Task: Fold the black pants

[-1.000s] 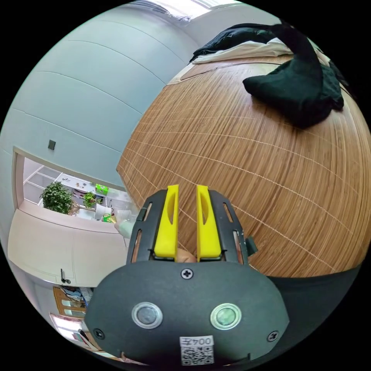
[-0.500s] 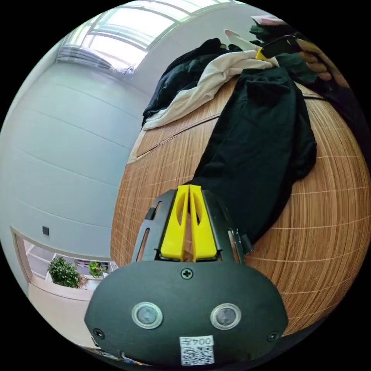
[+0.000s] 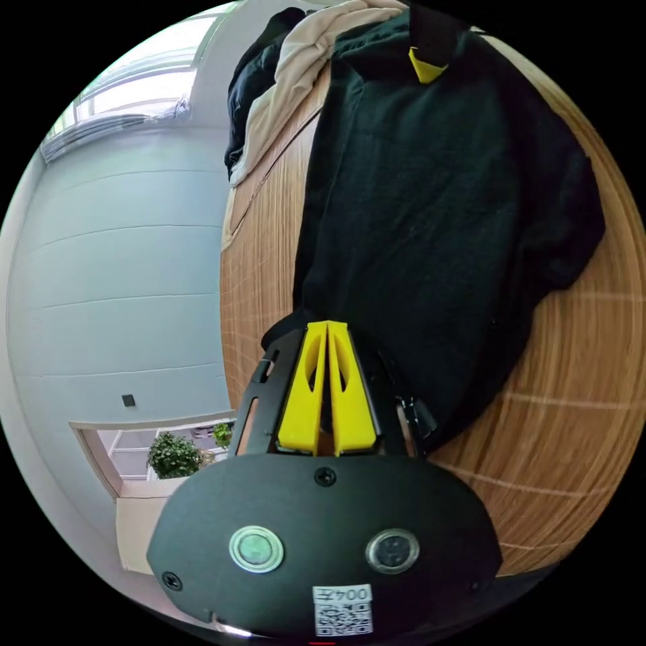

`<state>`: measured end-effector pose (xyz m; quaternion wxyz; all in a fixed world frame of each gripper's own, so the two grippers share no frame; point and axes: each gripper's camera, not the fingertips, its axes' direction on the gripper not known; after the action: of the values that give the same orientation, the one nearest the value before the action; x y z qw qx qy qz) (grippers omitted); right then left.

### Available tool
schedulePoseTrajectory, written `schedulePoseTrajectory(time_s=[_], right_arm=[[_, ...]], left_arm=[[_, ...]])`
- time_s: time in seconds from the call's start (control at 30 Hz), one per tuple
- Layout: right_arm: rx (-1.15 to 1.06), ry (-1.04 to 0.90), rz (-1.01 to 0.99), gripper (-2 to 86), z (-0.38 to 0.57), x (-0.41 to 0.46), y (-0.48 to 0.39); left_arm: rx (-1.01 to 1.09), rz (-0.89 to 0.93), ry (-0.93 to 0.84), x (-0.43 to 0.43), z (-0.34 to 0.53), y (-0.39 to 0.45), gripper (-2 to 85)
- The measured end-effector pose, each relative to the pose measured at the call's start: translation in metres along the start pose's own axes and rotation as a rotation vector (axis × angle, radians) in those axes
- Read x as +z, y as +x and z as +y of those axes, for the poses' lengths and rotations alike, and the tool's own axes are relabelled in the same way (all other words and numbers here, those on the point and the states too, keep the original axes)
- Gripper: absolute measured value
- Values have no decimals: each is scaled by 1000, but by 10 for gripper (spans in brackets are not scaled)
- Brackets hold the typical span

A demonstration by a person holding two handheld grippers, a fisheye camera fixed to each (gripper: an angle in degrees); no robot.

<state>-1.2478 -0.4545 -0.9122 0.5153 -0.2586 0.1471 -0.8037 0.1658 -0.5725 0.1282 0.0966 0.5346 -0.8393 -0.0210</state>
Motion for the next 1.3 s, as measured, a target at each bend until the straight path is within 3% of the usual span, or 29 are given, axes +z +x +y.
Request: schedulePoseTrajectory(time_s=[0.13, 0.23, 0.33, 0.5, 0.6, 0.73, 0.87, 1.0, 1.2, 1.3], right_arm=[[-180, -61, -111, 51, 28, 15, -57], [-274, 60, -60, 84, 37, -15, -66], [-192, 81, -112, 99, 36, -25, -26], [-33, 16, -331, 99, 31, -4, 27], [38, -44, -368, 100, 35, 16, 37], [-52, -129, -278, 84, 39, 32, 10], [-104, -83, -218, 51, 43, 28, -13], [-263, -6, -149, 51, 55, 13, -52], [-463, -43, 71, 67, 72, 23, -105], [-501, -71, 139, 77, 75, 33, -117]], left_arm=[[-140, 110, -2, -14, 99, -1, 5], [-317, 111, 22, -32, 144, -23, 5], [-475, 166, 33, -40, 160, -41, 6], [-403, 167, 8, -34, 144, -12, 6], [-437, 211, 82, -56, 134, -15, 6], [-392, 317, 190, -85, 100, -6, 6], [-264, 239, 182, -95, 54, 29, 6], [-294, 229, 175, -97, 38, 33, 5], [-230, 250, 266, -98, 16, 35, 5], [-142, 175, 296, -97, -15, 44, 5]])
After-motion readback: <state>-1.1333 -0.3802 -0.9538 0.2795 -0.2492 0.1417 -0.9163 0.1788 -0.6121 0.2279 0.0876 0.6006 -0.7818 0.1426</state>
